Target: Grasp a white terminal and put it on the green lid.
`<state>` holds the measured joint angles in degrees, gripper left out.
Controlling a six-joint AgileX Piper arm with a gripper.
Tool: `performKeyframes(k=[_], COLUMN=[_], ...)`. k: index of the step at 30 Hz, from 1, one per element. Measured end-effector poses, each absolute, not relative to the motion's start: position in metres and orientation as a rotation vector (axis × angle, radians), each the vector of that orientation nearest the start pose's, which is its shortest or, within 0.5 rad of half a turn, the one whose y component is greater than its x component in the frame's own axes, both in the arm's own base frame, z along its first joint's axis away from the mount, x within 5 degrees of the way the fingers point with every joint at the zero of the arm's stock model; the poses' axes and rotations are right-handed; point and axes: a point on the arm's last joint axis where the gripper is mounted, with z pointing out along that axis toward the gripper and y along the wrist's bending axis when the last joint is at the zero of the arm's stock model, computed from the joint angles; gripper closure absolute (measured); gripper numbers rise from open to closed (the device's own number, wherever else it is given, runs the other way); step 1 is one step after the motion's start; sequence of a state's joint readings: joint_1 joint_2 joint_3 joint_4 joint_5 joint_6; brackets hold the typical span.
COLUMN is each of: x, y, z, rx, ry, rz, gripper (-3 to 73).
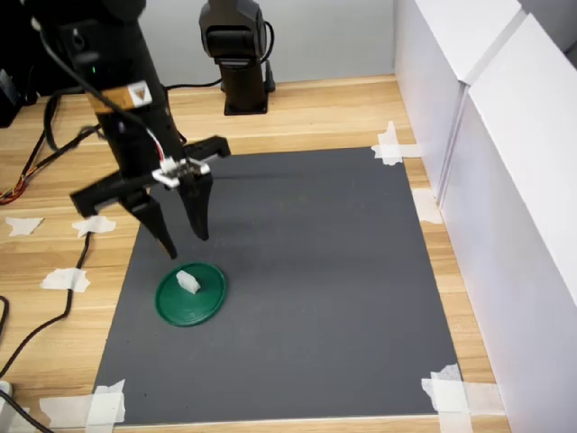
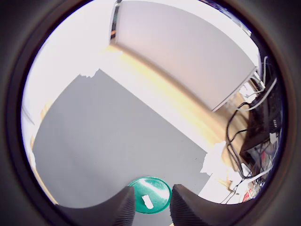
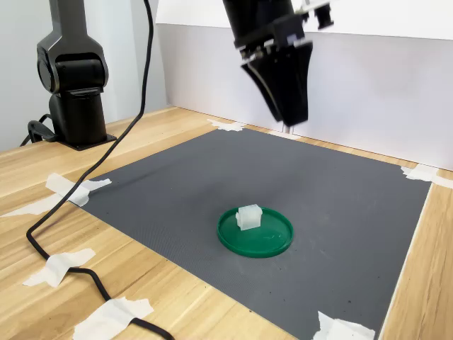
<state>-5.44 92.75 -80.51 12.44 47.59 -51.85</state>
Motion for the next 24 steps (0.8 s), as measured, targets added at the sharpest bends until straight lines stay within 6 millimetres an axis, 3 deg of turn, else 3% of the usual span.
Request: performKeyframes(k=[4, 9, 16, 24], x=[0.338, 0.308, 0.249, 0.180], y=[-0.014, -0.013, -0.011, -0.008], z=[0.347, 0.364, 0.375, 0.366], rx=[-0.730, -0.583, -0.378, -0.188], ry=[2.296, 2.239, 2.107, 1.916], rz=[-0.151, -0.169, -0.165, -0.144], gripper=[52.0, 68.0, 70.9, 71.1])
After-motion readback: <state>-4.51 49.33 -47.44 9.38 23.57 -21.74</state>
